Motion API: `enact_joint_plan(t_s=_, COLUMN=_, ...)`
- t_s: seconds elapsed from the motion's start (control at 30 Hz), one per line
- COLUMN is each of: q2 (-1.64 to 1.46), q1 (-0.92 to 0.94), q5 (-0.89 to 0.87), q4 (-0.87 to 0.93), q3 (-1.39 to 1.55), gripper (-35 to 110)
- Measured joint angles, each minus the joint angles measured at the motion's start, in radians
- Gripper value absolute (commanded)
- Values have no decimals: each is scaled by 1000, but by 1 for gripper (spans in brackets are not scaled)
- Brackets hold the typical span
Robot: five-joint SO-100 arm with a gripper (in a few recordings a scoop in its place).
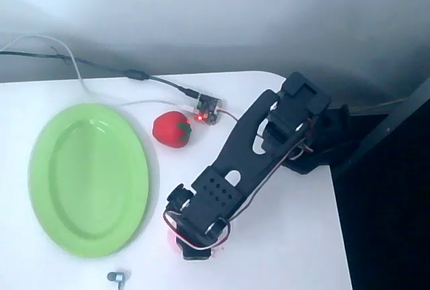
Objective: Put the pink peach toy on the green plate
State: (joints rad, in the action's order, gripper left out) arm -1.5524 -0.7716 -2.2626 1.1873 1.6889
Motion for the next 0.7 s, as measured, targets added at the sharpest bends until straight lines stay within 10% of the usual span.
enact_joint_plan(t_s=0.7, q2=-144, q1=52, q5=34, q4=89, q3=31, gripper=0)
